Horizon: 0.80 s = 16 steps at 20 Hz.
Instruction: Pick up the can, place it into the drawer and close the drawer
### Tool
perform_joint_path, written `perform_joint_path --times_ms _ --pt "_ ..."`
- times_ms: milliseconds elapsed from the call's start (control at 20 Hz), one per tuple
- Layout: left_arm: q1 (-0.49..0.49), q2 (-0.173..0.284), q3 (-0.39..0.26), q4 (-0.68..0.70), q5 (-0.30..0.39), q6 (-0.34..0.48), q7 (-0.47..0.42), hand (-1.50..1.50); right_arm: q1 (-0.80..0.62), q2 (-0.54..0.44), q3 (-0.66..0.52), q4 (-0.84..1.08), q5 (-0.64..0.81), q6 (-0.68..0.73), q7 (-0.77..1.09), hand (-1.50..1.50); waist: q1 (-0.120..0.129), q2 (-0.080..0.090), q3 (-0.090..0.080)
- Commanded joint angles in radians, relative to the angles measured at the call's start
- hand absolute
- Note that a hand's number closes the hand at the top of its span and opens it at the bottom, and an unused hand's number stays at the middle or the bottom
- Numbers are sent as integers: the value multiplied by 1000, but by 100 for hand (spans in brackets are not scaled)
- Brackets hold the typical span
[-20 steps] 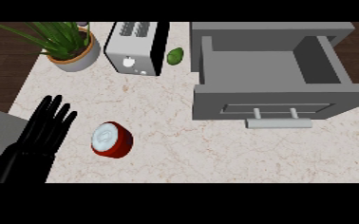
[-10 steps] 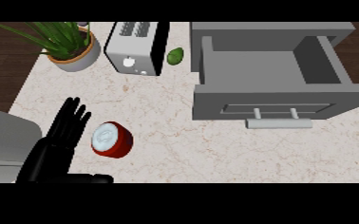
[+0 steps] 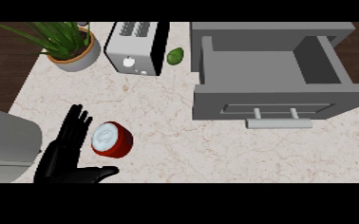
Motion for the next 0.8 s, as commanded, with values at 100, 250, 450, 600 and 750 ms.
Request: perform_joint_path --times_ms 100,250,450,600,750 --pt "-54 16 51 186 -18 0 -115 -150 7 15 -44 60 -2 76 -50 -150 -1 0 0" --pt "-94 55 95 229 20 -28 -97 -150 -4 4 -60 -30 -36 45 36 -150 -1 0 0" --pt "-56 14 65 343 -28 -34 -243 -150 0 18 -79 -9 -43 82 24 -150 -1 0 0" --pt "-81 55 95 426 -2 -86 -266 -150 -32 -51 -123 -34 -134 40 126 -150 0 0 0" --pt "-188 45 129 577 18 -77 -310 -150 -2 -42 -151 -38 -154 57 125 -150 -7 1 0"
